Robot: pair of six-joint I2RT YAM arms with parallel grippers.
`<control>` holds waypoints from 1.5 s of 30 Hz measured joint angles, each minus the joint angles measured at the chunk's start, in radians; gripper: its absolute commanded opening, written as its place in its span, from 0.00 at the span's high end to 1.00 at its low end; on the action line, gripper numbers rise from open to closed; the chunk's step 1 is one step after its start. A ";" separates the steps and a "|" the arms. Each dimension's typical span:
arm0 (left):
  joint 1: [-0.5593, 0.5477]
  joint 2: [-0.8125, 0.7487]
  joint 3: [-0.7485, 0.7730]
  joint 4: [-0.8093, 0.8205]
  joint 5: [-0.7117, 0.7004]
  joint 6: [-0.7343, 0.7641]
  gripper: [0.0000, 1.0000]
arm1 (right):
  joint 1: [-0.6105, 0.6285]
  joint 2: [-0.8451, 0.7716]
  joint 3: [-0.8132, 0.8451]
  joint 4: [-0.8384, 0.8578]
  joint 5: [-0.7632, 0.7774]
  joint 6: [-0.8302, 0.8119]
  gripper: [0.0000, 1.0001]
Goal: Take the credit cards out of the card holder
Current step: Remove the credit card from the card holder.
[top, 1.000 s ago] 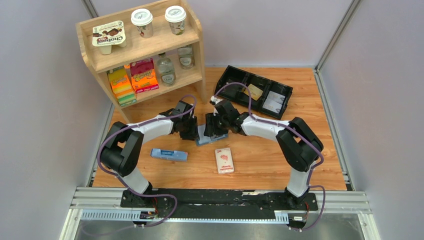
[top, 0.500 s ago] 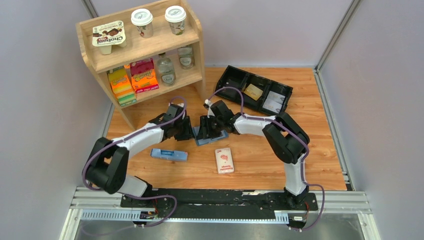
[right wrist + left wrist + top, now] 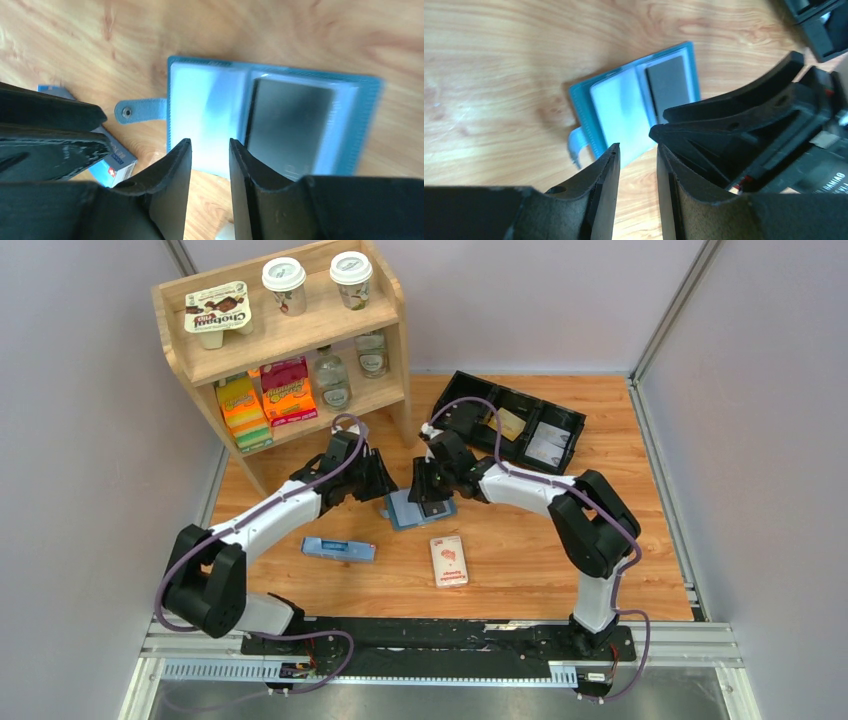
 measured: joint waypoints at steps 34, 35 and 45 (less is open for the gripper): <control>0.000 0.372 0.015 0.290 0.229 -0.196 0.54 | -0.106 0.002 -0.057 0.008 0.020 -0.014 0.74; 0.000 0.375 0.014 0.296 0.233 -0.199 0.55 | -0.106 0.002 -0.059 0.012 0.016 -0.013 0.74; 0.000 0.384 -0.027 0.394 0.279 -0.247 0.63 | -0.106 0.002 -0.074 0.038 0.001 0.007 0.74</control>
